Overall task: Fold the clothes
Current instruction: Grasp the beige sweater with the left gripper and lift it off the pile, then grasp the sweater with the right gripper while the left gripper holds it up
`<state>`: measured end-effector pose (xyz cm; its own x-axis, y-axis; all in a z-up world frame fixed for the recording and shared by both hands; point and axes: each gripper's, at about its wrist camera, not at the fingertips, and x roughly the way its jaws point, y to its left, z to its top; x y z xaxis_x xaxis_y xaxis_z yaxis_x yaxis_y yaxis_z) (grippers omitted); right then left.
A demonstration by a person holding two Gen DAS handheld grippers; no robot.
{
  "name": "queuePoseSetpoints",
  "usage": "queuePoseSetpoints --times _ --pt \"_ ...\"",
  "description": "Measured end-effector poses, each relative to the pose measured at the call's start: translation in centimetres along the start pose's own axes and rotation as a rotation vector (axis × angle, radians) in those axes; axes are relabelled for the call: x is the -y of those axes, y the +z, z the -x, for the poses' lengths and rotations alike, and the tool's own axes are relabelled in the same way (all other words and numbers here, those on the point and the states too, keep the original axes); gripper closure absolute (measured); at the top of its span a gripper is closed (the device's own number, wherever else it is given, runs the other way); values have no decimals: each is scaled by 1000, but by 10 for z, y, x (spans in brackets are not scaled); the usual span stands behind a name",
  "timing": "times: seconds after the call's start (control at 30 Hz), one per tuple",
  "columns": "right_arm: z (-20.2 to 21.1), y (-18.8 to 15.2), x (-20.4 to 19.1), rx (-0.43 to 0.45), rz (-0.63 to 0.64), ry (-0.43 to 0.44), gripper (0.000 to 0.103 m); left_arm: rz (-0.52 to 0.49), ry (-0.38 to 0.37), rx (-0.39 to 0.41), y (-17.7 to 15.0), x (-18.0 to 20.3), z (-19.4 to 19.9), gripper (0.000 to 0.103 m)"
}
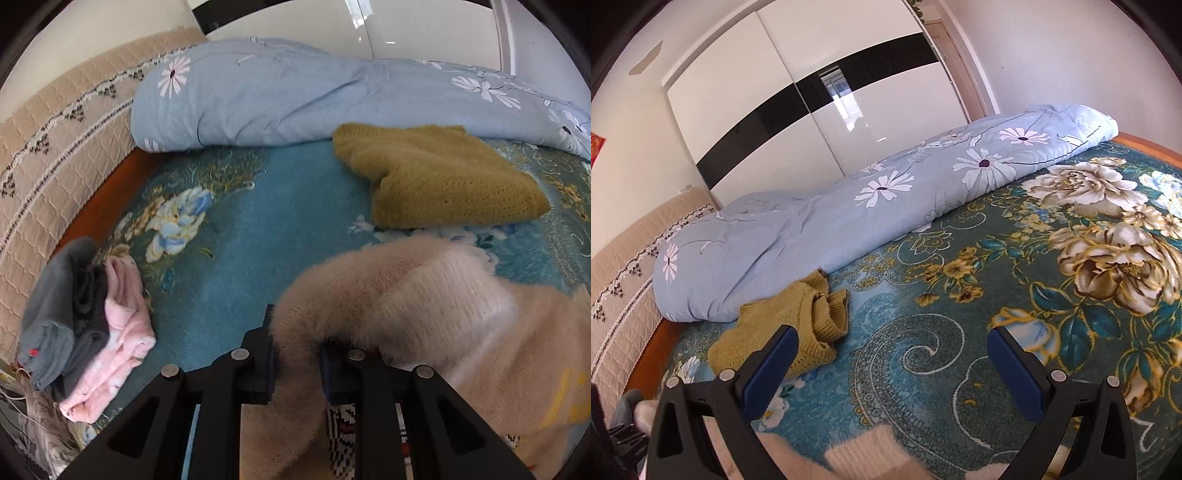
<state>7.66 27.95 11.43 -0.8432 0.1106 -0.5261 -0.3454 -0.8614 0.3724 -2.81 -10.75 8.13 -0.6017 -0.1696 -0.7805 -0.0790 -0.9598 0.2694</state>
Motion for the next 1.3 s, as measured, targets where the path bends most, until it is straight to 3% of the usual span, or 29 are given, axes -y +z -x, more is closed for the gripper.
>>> queuePoseSetpoints --times 0.1,0.2,0.33,0.47,0.57,0.63,0.77,0.93,1.17,1.23,1.3 --pt "-5 -6 -16 -25 73 49 0 29 -21 -4 -2 -1 -7 81" --pt "-8 -15 -39 -62 151 152 0 3 -39 -13 -6 1 13 76" --pt "-6 -41 -83 -127 303 343 0 -6 -24 54 -30 -10 50 54" --pt "-2 -79 -125 -196 468 472 0 198 -38 143 -68 -43 85 43" --pt "6 -108 -143 -198 572 511 0 358 -50 210 -109 -55 103 39" --pt "11 -128 -152 -193 640 525 0 407 -63 232 -135 -53 103 38" --pt "14 -158 -162 -232 737 502 0 536 -52 244 -181 -51 89 38" --pt "14 -182 -176 -232 897 418 0 679 -124 271 -223 -64 77 38" --pt "3 -211 -192 -213 1082 182 2 609 -110 308 -224 -62 80 38" --pt "-1 -208 -193 -198 1063 92 14 627 -127 306 -225 -64 78 38" --pt "-5 -206 -193 -223 1044 52 38 651 -150 309 -227 -69 78 38"
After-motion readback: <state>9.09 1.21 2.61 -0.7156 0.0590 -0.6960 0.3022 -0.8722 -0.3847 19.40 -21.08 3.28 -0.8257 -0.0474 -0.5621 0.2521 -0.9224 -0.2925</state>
